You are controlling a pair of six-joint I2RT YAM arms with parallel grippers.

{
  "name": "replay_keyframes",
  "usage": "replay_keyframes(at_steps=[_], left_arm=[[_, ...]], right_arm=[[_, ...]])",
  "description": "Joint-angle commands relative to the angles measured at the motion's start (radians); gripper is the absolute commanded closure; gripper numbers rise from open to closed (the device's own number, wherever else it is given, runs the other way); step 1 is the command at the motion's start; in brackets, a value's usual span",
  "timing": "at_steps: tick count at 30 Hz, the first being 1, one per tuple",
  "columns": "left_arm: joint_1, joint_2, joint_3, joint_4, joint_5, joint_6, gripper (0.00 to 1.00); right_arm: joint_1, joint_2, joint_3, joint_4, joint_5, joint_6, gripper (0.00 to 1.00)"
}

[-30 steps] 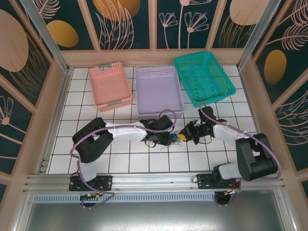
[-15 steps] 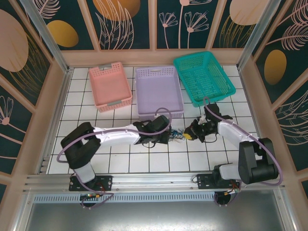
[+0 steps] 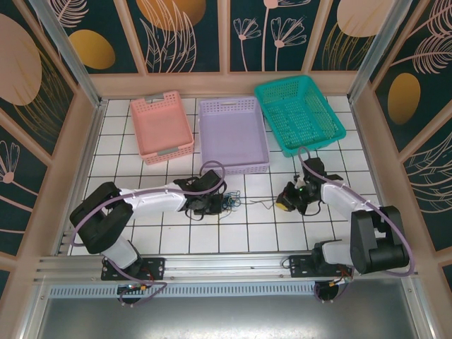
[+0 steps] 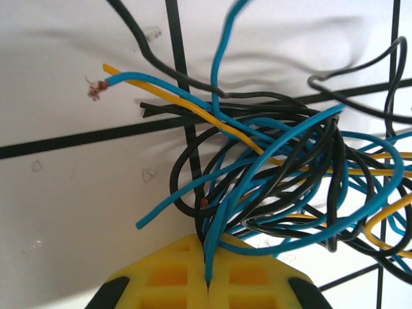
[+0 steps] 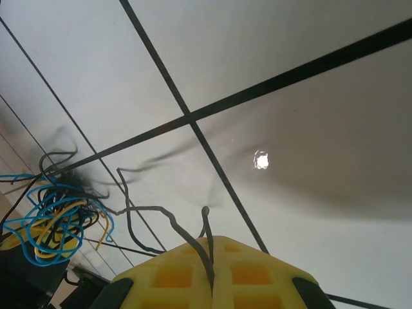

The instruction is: Untangle the cables

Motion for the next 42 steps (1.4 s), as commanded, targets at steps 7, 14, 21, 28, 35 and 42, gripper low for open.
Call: replay_keyframes(at_steps=[7,14,21,28,35,42], left_arm=[[0.015,-0.020,0.070,-0.322,-0.242,-0.046,1.00],[0.074,-0.076,0.044,-0.435,-0.360,-0.116,1.00],[0.127,-0.096,0.023,-0.514,-0.434,-0.144,1.00],[0.210,-0.154,-0.029,-0.552,-0.491,-0.138,1.00],[0.262,-0.190,-0.064,-0.432,-0.368,-0.077,1.00],[0.262,-0.143,-0.073,-0.440,-0.345,-0.096,0.67]], right_arm=[[-0.017,-0.129,0.067,-0.128,0.342,-0.029,1.00],[-0.024,-0.182,0.186,-0.231,0.544,0.042,1.00],[-0.049,-0.188,0.247,-0.301,0.718,0.042,1.00],[-0.207,-0.220,0.238,-0.302,0.751,0.034,1.00],[-0.143,-0.155,0.233,-0.194,0.581,-0.017,1.00],[0.153,-0.038,0.212,-0.180,0.523,-0.073,1.00]])
